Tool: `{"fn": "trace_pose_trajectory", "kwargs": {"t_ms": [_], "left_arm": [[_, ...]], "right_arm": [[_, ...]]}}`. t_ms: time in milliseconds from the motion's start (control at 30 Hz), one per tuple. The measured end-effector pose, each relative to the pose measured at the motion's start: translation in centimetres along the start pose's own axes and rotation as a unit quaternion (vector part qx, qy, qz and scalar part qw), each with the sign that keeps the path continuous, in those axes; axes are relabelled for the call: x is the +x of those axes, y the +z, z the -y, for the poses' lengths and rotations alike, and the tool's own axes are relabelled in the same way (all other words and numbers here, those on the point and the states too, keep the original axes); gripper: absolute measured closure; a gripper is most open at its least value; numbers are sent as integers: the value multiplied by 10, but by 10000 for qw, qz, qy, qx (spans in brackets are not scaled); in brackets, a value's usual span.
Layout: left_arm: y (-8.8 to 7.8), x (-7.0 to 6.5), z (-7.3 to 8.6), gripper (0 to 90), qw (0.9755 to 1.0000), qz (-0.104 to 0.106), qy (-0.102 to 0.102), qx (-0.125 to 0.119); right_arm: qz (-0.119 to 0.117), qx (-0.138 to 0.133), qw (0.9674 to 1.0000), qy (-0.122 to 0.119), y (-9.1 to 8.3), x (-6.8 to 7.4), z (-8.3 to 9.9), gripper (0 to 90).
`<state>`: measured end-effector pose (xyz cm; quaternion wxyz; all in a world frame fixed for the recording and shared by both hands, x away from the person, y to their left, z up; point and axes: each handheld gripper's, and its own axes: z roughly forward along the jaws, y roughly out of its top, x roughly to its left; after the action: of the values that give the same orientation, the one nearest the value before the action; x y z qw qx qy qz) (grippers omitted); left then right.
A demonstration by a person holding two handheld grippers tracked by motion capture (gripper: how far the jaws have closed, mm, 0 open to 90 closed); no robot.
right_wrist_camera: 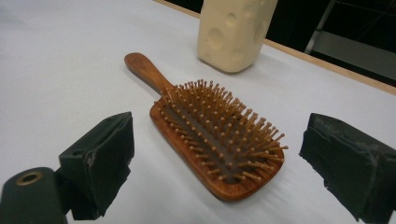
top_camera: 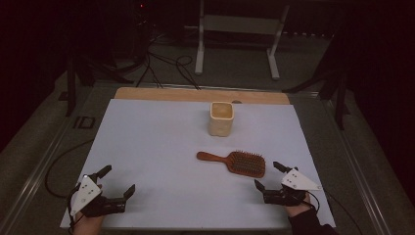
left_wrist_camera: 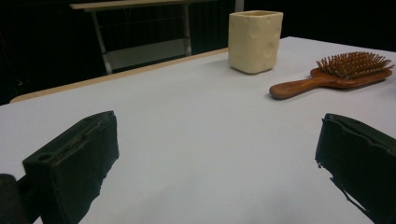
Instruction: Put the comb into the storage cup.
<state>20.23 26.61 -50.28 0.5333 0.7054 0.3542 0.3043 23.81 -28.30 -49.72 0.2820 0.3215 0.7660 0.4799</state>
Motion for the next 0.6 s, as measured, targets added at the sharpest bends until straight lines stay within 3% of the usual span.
{"fn": "trace_pose_trajectory", "kwargs": {"t_ms": [600], "left_arm": [[-2,-2,-1,0,10000,29,29,-28]], "right_arm": [[-95,275,9995,123,0,5,-8,94]]}}
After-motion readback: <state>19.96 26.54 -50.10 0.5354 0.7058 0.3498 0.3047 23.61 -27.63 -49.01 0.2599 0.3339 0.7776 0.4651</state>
